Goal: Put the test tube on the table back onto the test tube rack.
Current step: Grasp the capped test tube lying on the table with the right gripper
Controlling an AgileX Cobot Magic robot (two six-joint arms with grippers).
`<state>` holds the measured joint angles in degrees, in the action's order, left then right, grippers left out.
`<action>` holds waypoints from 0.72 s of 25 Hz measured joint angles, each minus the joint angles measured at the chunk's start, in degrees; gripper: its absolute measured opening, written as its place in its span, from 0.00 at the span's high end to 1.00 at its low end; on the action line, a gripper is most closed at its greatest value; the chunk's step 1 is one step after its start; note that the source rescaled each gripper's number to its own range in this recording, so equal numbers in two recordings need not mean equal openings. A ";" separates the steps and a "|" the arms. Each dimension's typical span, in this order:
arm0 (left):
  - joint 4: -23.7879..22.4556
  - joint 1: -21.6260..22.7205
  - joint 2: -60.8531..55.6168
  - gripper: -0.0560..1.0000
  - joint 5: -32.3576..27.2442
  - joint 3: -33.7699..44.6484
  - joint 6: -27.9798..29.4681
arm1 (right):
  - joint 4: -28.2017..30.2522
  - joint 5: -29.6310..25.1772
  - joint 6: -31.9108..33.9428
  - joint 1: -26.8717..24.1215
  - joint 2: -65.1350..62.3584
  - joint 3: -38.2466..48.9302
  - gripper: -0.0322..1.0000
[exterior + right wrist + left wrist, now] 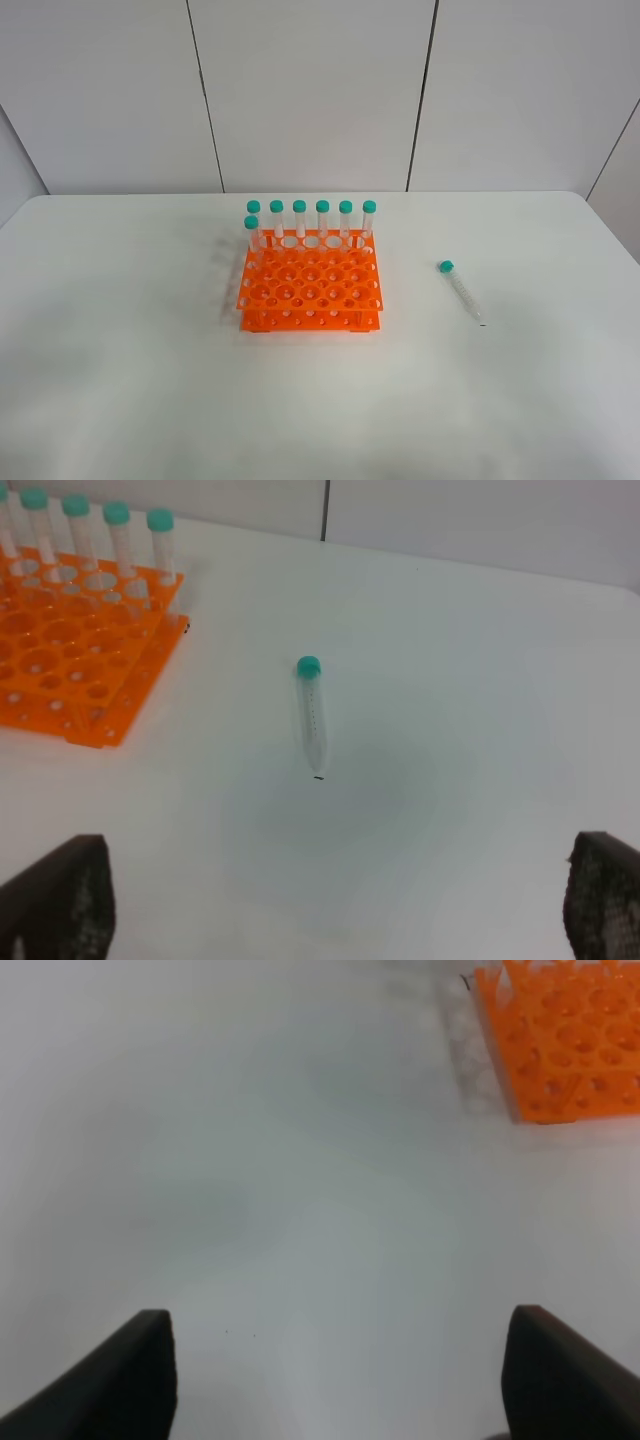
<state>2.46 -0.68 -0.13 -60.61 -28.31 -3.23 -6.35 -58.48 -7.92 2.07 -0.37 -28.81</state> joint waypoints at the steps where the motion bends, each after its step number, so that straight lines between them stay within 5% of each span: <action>1: 0.00 0.00 0.00 0.00 0.00 0.00 0.00 | 0.00 0.00 0.00 0.00 0.00 0.00 0.00; 12: 0.00 0.00 0.00 0.00 0.00 0.00 0.00 | -0.01 0.00 0.00 0.00 0.90 -0.64 0.00; 18: 0.00 0.00 0.00 0.00 0.00 0.00 0.00 | -0.60 0.88 0.02 0.00 18.89 -8.64 0.00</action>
<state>2.46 -0.68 -0.13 -60.61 -28.31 -3.23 -6.95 -57.60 -7.89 2.07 18.52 -37.45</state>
